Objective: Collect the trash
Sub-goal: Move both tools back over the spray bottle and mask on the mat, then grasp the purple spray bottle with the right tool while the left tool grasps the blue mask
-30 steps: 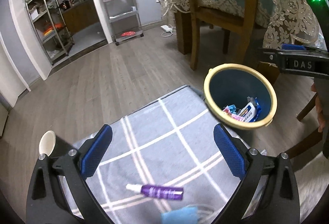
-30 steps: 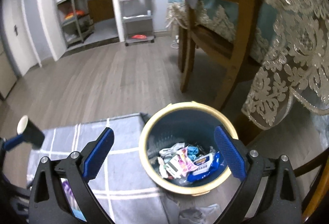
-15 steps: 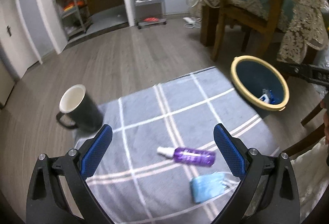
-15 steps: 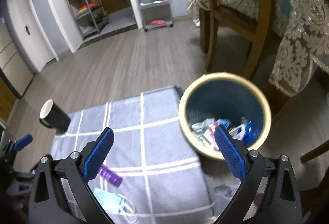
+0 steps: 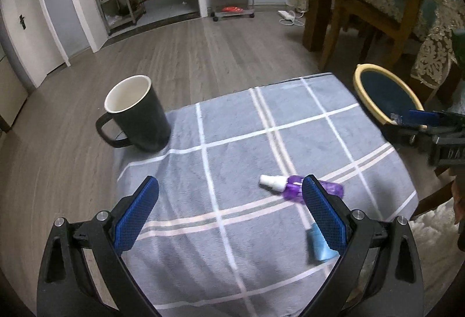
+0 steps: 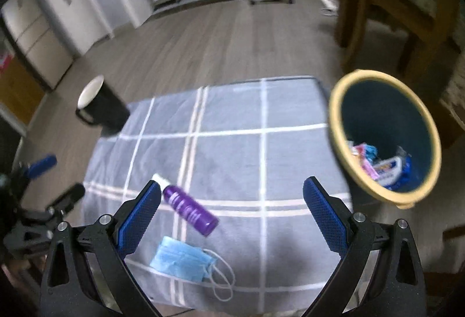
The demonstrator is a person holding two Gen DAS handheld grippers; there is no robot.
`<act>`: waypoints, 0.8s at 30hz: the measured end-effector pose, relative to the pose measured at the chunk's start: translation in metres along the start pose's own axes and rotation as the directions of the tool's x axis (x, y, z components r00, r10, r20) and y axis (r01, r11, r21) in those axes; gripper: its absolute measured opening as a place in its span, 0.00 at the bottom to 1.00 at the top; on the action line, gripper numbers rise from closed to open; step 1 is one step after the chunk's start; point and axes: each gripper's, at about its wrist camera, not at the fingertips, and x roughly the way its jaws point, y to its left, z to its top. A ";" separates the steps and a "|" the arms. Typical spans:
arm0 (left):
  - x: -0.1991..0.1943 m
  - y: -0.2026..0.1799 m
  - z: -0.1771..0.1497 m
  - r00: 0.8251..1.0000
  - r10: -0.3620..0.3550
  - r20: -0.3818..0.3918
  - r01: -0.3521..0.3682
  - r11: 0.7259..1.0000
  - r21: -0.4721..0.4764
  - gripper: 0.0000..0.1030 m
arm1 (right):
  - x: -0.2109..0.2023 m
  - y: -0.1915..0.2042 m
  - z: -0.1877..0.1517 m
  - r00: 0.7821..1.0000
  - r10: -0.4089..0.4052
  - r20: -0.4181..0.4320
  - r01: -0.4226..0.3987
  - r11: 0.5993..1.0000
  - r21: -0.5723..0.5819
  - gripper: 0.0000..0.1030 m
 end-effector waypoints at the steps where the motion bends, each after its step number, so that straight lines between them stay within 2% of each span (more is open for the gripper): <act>1: 0.001 0.003 -0.002 1.000 0.003 -0.003 -0.003 1.000 -0.001 0.94 | 0.005 0.006 0.000 1.000 0.007 -0.012 -0.008 1.000 -0.019 0.95; 8: 0.010 0.020 -0.007 0.999 0.014 -0.040 -0.015 0.999 -0.036 0.94 | 0.050 0.045 -0.007 0.994 0.027 -0.104 -0.045 0.985 -0.166 0.93; 10: 0.012 0.025 -0.009 0.998 0.035 -0.048 -0.037 0.999 -0.037 0.94 | 0.062 0.052 -0.009 0.992 0.029 -0.123 -0.054 0.978 -0.203 0.89; 12: 0.016 0.034 -0.012 0.997 0.046 -0.068 -0.050 0.997 -0.055 0.94 | 0.072 0.056 -0.011 0.986 0.044 -0.160 -0.079 0.972 -0.220 0.74; 14: 0.019 0.044 -0.014 0.995 0.050 -0.084 -0.057 0.994 -0.088 0.94 | 0.084 0.061 -0.017 0.979 0.038 -0.199 -0.089 0.963 -0.255 0.67; 19: 0.021 0.066 -0.016 0.995 0.020 -0.097 -0.039 0.979 -0.202 0.94 | 0.109 0.072 -0.030 0.966 -0.001 -0.260 -0.087 0.941 -0.326 0.59; 22: 0.021 0.066 -0.015 0.995 0.019 -0.095 -0.038 0.977 -0.209 0.94 | 0.117 0.075 -0.035 0.963 -0.030 -0.270 -0.072 0.929 -0.362 0.55; 24: 0.022 0.062 -0.014 0.995 0.021 -0.097 -0.040 0.980 -0.195 0.94 | 0.120 0.073 -0.036 0.959 -0.036 -0.280 -0.072 0.928 -0.367 0.37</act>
